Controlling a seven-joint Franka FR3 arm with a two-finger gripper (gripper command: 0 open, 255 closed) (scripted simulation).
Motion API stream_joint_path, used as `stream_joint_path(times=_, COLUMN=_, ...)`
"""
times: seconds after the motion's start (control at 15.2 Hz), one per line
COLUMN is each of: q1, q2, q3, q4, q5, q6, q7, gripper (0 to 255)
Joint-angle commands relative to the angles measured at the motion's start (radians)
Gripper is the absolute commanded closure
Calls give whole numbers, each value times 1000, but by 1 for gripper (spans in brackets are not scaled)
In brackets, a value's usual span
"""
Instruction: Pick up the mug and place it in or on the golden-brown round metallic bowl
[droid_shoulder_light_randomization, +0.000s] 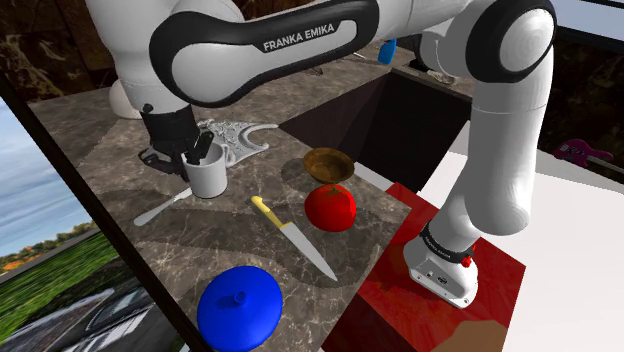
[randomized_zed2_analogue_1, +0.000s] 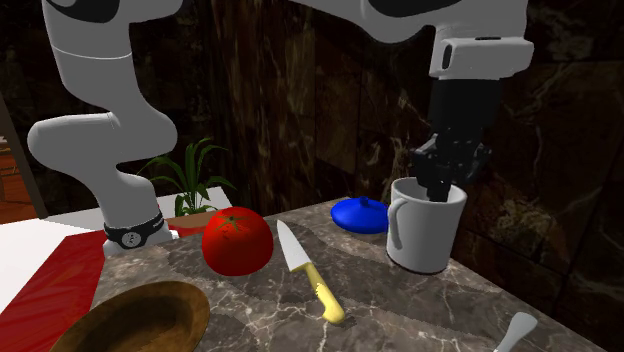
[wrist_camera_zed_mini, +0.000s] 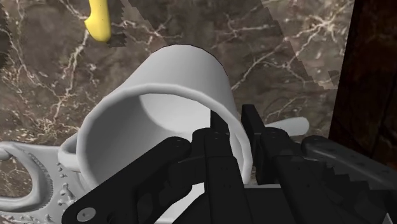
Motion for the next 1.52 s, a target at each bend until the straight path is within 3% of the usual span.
stream_joint_path(times=0.0, q1=3, q2=-2, q3=2, q4=26, q5=3, q6=-28, q7=-4, gripper=255)
stream_joint_path(times=0.13, q1=5, q2=-6, q3=3, q4=49, q5=6, q6=-53, q7=-8, gripper=255)
stream_joint_path(times=0.46, q1=-132, q2=-217, q3=15, q4=-213, q5=115, q6=38, q7=-112, gripper=255)
stream_joint_path(times=0.79, q1=-223, q2=-416, q3=-13, q4=-420, q5=230, q6=94, q7=-255, gripper=255)
stream_joint_path(times=1.45, q1=-291, q2=-744, q3=-170, q4=-728, q5=374, q6=120, q7=-550, gripper=255)
